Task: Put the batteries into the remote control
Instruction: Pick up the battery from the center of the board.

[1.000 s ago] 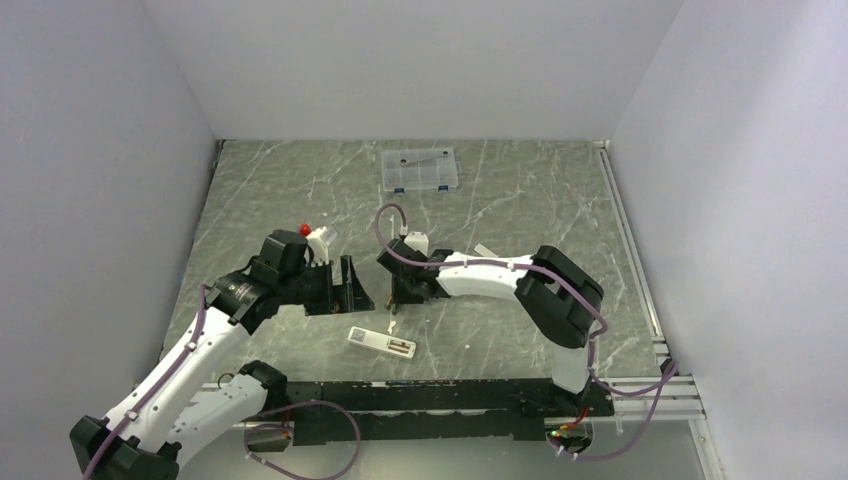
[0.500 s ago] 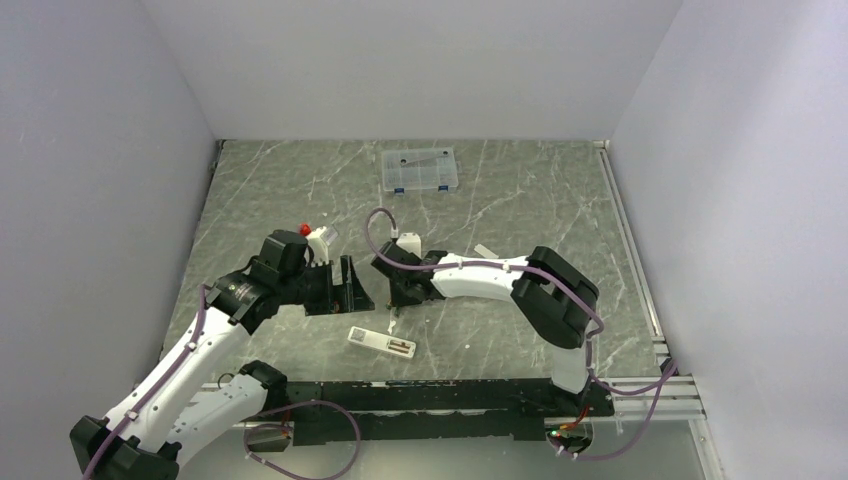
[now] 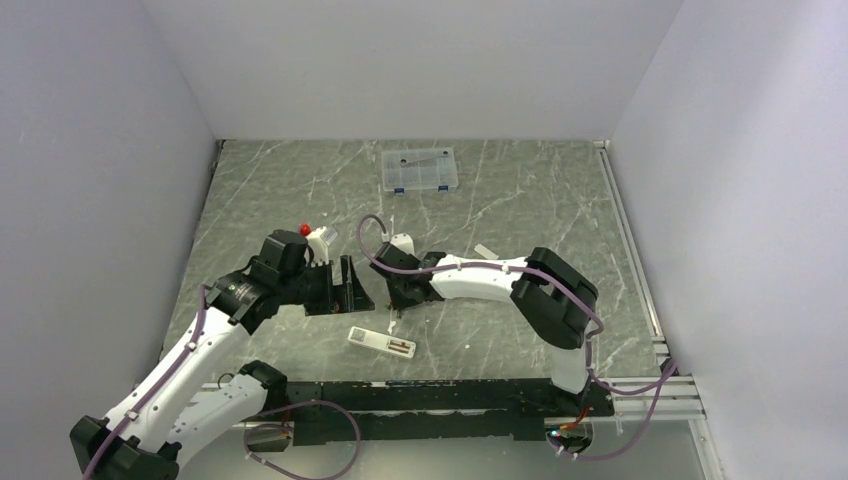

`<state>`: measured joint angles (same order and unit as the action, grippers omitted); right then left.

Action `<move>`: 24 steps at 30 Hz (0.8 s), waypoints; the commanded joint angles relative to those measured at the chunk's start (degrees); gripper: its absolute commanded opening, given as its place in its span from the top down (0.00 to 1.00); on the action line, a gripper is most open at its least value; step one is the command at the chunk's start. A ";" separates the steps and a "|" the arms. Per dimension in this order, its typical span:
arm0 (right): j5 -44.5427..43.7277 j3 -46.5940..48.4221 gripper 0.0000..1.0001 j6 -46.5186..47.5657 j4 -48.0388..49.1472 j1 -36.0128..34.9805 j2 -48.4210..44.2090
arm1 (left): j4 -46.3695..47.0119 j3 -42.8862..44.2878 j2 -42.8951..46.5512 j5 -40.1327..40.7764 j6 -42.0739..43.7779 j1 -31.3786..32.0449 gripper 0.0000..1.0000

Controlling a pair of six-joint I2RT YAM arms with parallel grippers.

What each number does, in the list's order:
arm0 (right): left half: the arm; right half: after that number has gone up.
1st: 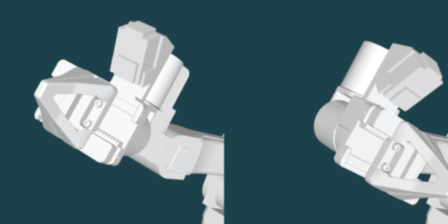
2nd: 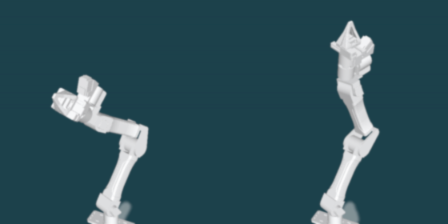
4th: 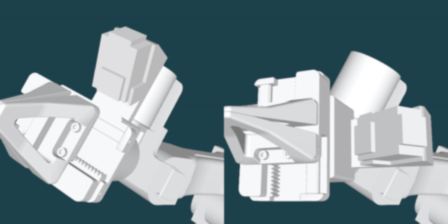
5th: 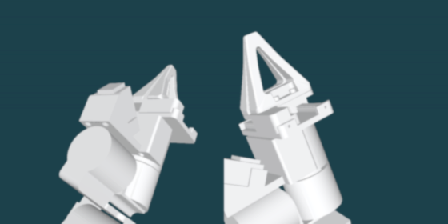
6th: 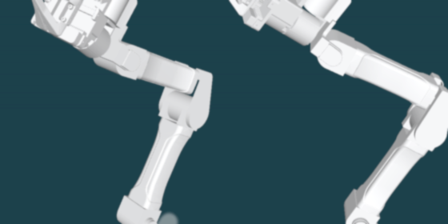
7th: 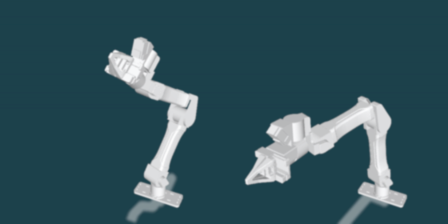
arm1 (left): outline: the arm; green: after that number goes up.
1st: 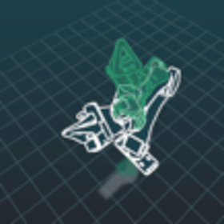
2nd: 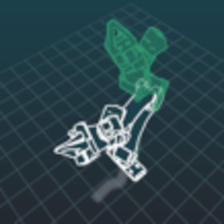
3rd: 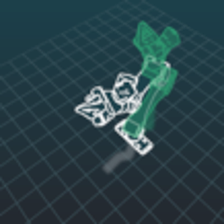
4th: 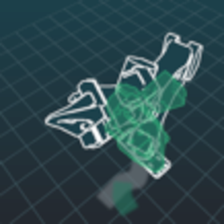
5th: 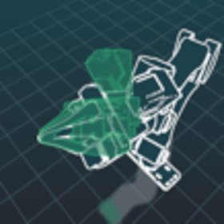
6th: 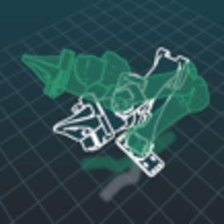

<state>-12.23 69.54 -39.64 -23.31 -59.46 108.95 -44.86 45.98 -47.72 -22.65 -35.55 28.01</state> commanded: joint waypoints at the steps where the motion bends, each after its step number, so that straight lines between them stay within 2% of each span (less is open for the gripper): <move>1: 1.79 -2.85 0.74 2.58 -6.61 -0.48 1.72 | 1.18 0.17 0.20 -0.20 0.68 0.29 0.10; 7: 1.82 -2.58 0.74 3.27 -7.32 -0.97 1.96 | 1.01 0.34 -0.26 0.41 0.68 0.29 0.10; 16: 2.13 -1.61 0.88 4.06 -7.95 -1.70 2.65 | 0.83 0.26 -0.26 0.73 0.41 0.29 0.10; 21: 1.95 -1.54 1.00 4.93 -8.37 -2.14 2.79 | 1.12 -0.19 -0.18 0.37 -0.03 0.29 0.10; 24: 1.95 -2.13 1.00 5.60 -8.08 -2.40 2.23 | 1.42 -0.61 -0.24 0.08 -0.46 0.29 0.10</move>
<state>-11.94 69.60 -35.51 -24.23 -60.82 108.88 -44.86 45.91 -47.90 -22.61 -35.62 28.01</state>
